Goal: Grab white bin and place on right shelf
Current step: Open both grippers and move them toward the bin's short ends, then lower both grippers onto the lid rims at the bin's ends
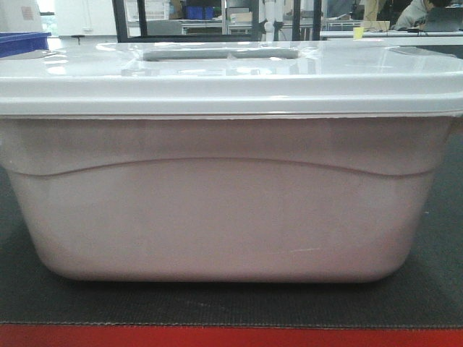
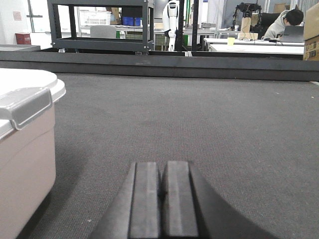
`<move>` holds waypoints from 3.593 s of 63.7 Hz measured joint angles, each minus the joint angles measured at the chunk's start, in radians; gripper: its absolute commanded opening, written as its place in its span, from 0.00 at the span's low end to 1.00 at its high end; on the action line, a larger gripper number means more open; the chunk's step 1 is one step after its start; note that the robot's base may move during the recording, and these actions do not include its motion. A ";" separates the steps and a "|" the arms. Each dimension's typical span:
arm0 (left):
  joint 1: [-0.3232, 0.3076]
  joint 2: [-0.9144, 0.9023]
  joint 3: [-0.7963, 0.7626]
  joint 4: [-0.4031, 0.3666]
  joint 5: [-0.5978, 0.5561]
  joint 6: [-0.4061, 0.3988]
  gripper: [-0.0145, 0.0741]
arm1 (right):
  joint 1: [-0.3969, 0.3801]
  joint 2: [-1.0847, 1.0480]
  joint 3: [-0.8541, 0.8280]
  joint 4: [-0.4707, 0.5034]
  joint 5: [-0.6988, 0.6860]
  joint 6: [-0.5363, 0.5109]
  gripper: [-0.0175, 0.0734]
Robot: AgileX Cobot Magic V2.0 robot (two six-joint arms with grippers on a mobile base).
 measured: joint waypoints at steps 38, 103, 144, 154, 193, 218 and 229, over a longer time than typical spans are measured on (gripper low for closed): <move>0.000 0.000 0.000 0.000 0.000 0.000 0.03 | 0.000 0.000 0.000 0.000 0.000 0.000 0.28; 0.000 0.172 -0.558 0.044 0.196 0.000 0.11 | 0.000 0.082 -0.420 0.000 -0.048 0.000 0.45; -0.044 0.678 -0.887 -0.189 0.670 0.000 0.77 | 0.000 0.583 -0.809 0.075 0.396 0.000 0.89; -0.046 0.790 -0.964 -0.221 0.741 0.011 0.77 | -0.003 0.742 -0.940 0.116 0.640 0.031 0.88; 0.307 1.284 -1.037 -0.972 1.169 0.679 0.77 | -0.354 1.262 -1.164 0.746 1.182 -0.463 0.88; 0.337 1.500 -1.043 -1.094 1.180 0.778 0.77 | -0.377 1.463 -1.074 1.054 1.198 -0.720 0.88; 0.337 1.514 -1.043 -1.090 1.178 0.778 0.76 | -0.377 1.466 -0.983 1.139 1.191 -0.785 0.88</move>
